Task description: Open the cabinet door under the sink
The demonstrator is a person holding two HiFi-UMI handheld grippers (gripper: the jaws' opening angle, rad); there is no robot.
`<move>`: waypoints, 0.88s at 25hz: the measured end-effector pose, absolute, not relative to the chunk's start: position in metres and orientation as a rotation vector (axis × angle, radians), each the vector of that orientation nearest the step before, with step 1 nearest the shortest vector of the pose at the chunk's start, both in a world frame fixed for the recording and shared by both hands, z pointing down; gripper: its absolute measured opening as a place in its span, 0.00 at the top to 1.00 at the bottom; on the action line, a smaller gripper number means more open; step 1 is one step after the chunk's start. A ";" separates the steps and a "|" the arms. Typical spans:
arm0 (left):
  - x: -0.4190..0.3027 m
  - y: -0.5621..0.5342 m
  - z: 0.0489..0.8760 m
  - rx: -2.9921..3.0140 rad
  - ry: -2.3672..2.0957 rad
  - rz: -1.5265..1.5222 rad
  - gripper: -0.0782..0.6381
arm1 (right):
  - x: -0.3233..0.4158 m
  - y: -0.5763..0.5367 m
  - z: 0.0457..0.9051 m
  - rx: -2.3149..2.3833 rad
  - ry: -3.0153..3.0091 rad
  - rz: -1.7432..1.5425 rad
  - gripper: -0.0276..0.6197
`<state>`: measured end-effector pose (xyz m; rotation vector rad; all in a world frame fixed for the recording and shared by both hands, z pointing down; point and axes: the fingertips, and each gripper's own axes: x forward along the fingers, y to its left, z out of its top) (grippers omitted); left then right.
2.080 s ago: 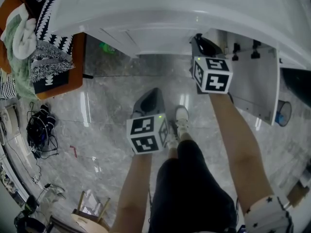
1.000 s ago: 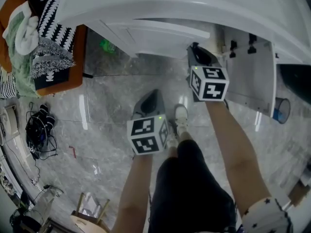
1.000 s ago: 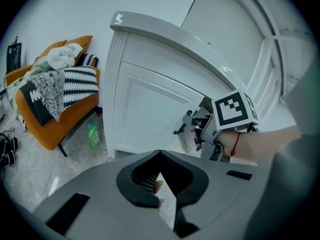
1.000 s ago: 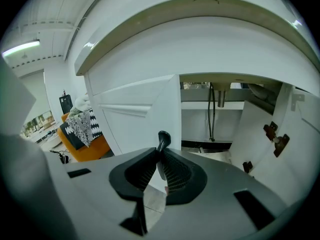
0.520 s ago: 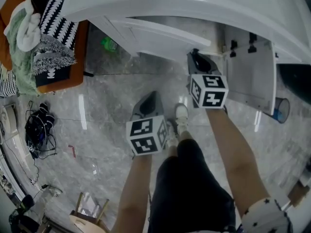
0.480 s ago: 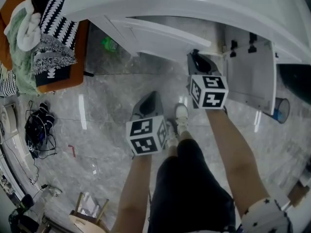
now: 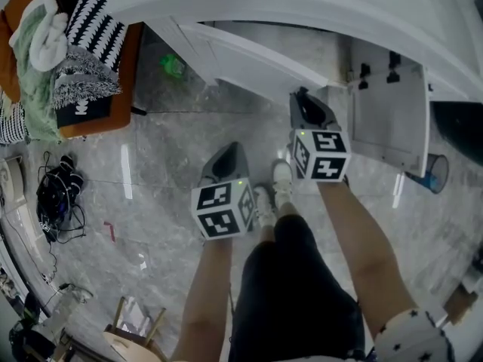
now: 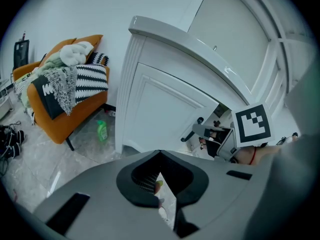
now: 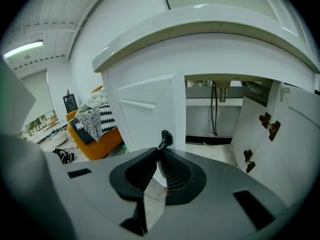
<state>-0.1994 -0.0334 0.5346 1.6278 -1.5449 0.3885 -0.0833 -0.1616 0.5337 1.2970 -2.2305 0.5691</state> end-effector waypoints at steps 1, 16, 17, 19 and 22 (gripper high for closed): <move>-0.201 -0.032 0.535 1.624 -1.548 0.387 0.88 | -0.084 -0.159 0.534 1.296 -2.232 0.570 0.89; -0.213 -0.011 0.542 1.567 -1.568 0.377 0.88 | -0.097 -0.127 0.535 1.289 -2.234 0.581 0.90; -0.215 -0.010 0.542 1.563 -1.570 0.375 0.88 | -0.098 -0.125 0.535 1.286 -2.235 0.583 0.90; -0.217 -0.007 0.542 1.553 -1.576 0.371 0.88 | -0.101 -0.121 0.535 1.279 -2.237 0.585 0.90; -0.219 -0.003 0.542 1.544 -1.584 0.365 0.88 | -0.104 -0.113 0.535 1.271 -2.241 0.587 0.90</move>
